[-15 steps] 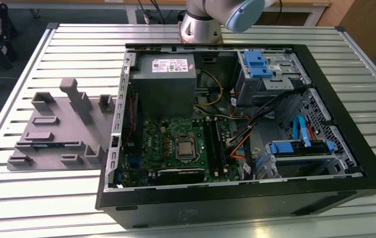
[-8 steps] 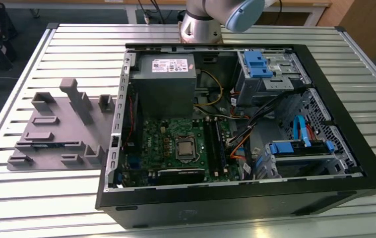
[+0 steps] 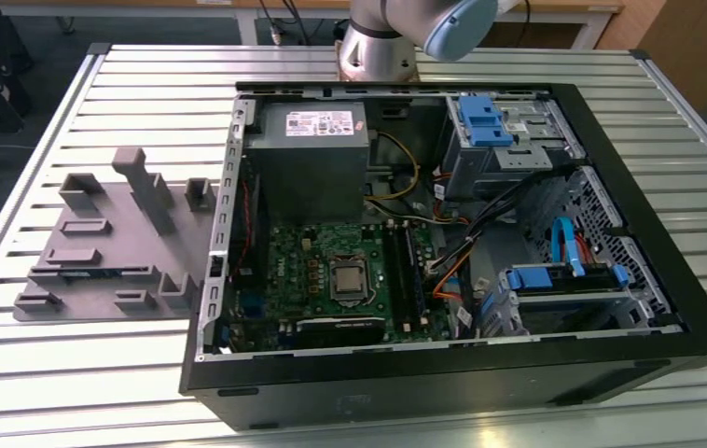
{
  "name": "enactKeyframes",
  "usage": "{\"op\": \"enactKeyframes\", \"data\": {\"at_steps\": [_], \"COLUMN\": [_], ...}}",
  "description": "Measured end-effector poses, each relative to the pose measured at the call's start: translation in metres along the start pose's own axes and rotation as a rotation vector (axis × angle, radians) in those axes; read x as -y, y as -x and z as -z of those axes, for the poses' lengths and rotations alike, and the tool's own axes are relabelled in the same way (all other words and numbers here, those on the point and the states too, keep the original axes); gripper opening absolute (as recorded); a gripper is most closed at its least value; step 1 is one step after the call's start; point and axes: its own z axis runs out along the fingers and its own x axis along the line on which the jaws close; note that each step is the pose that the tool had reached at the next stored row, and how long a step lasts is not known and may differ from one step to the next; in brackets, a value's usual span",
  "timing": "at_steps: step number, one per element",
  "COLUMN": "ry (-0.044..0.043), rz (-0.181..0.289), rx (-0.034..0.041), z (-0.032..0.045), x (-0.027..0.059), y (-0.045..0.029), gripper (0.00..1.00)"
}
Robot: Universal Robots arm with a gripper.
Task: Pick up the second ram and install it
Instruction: 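Pick up the second ram and move it above second insertion slot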
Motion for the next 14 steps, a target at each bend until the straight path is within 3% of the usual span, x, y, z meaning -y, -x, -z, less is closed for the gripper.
{"op": "enactKeyframes", "data": {"at_steps": [4,9,11,13,14], "ry": [0.0009,0.0007,0.0008,0.0008,0.0006], "rz": [0.050,0.061,0.062,0.062,0.062], "rx": [-0.0010,-0.0013,-0.0014,-0.0014,-0.0013], "z": [-0.0003,-0.0006,-0.0005,-0.0007,-0.0009], "x": [-0.0011,-0.0070,-0.0076,-0.0078,-0.0080], "y": [-0.0001,-0.0030,-0.0044,-0.0062,-0.0071], "gripper": [0.11,0.11,0.16,0.29,0.29]}}
